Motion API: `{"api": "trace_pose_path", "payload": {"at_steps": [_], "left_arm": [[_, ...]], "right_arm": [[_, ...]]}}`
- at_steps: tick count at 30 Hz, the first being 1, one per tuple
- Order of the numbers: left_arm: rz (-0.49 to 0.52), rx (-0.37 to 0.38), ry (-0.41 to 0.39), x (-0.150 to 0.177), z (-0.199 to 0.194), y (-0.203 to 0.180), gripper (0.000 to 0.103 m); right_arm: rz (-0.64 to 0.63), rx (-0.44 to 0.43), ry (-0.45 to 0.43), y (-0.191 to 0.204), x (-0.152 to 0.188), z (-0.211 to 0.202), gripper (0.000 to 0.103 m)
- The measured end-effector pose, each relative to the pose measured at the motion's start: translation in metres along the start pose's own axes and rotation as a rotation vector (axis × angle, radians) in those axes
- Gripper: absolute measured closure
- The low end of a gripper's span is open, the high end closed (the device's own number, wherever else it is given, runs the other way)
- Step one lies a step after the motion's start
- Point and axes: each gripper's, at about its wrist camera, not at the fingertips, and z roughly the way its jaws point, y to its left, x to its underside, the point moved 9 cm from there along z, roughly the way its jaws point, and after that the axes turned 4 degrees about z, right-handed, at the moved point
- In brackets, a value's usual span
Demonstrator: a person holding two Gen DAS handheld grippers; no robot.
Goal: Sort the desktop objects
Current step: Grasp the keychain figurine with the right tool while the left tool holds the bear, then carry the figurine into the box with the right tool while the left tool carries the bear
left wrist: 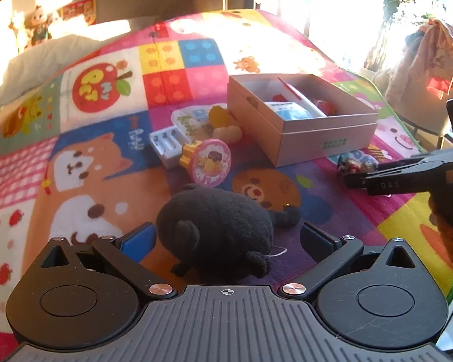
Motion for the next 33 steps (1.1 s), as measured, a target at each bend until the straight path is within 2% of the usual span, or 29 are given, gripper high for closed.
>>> {"api": "trace_pose_path", "payload": {"at_steps": [2,6,11,15,16,17,18,22,27,33], "left_arm": [[0.012,-0.024,-0.009,-0.001,0.002,0.002,0.000],[0.039,-0.065,0.002,0.000,0.014,0.005,0.000],[0.116,-0.071,0.009,0.005,0.025,-0.003,0.000],[0.158,-0.109,-0.007,0.009,0.027,-0.010,0.000],[0.151,-0.110,-0.016,0.010,0.024,-0.010,0.004],[0.143,-0.118,-0.024,0.010,0.021,-0.010,0.013],[0.148,-0.129,-0.025,0.011,0.017,-0.010,0.013],[0.144,-0.074,-0.017,0.016,0.001,-0.018,0.015],[0.194,-0.029,-0.060,0.023,-0.023,-0.044,0.016],[0.196,-0.020,-0.042,0.038,-0.017,-0.052,0.009]], "right_arm": [[-0.056,0.028,-0.020,0.002,0.000,-0.003,0.050],[-0.103,0.001,-0.053,0.005,-0.003,-0.017,0.050],[-0.097,-0.069,-0.056,0.011,-0.009,-0.038,0.050],[-0.110,-0.114,-0.059,0.015,-0.006,-0.062,0.050],[-0.117,-0.126,-0.061,0.016,-0.004,-0.068,0.050],[-0.123,-0.137,-0.061,0.017,-0.002,-0.074,0.050],[-0.128,-0.147,-0.059,0.018,0.002,-0.080,0.050],[-0.174,-0.178,-0.061,0.019,0.015,-0.103,0.050],[-0.228,-0.152,-0.092,0.013,0.028,-0.126,0.050],[-0.210,-0.143,-0.091,0.004,0.036,-0.123,0.050]]}}
